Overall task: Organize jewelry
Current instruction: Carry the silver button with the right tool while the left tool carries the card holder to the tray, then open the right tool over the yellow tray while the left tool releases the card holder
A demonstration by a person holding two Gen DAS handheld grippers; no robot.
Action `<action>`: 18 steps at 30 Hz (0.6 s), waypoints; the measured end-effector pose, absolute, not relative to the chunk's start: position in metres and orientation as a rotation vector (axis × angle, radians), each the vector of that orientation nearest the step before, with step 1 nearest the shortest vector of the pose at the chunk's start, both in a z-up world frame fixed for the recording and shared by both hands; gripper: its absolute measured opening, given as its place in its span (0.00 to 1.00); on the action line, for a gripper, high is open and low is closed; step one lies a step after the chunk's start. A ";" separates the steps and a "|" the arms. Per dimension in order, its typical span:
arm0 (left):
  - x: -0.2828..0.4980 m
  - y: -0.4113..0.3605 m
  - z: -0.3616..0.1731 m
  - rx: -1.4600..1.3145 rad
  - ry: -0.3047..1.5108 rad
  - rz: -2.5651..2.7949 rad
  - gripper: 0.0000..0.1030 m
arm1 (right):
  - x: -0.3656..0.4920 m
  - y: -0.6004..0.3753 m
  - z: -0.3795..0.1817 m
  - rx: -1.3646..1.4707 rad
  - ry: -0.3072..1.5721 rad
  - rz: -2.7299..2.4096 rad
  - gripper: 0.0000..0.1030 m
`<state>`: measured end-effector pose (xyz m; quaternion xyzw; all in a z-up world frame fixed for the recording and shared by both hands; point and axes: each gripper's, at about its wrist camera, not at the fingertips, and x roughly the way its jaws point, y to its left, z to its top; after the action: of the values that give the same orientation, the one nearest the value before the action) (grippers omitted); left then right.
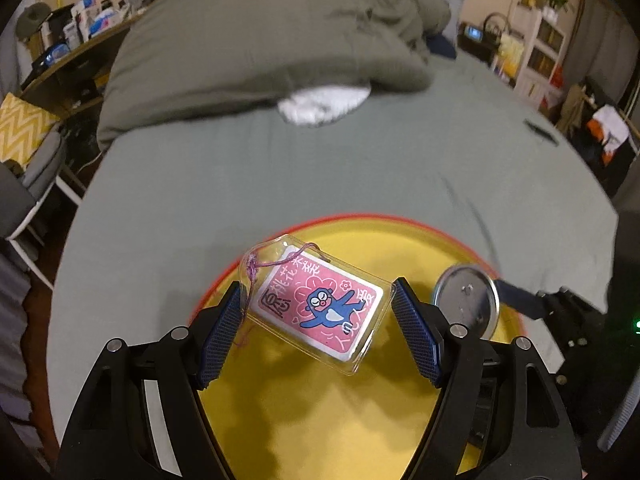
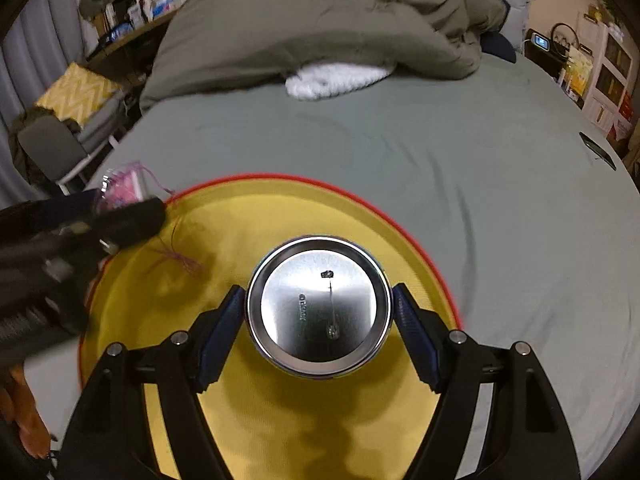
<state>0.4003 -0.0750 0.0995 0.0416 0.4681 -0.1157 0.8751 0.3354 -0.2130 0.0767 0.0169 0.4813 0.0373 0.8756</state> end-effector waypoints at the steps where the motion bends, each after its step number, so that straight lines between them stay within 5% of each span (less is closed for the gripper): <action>1: 0.403 -0.076 0.090 0.096 0.991 -0.237 0.70 | 0.338 -0.209 0.073 0.018 1.017 0.075 0.68; 16: 0.433 -0.071 0.016 0.127 1.108 -0.151 0.70 | 0.358 -0.201 0.027 -0.004 1.084 0.056 0.68; 18: 0.436 -0.070 0.014 0.128 1.108 -0.149 0.71 | 0.358 -0.202 0.027 -0.005 1.090 0.052 0.75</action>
<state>0.4357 -0.0704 0.0142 0.0606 0.5251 -0.0704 0.8460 0.3585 -0.2016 0.0267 -0.0022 0.5182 0.0248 0.8549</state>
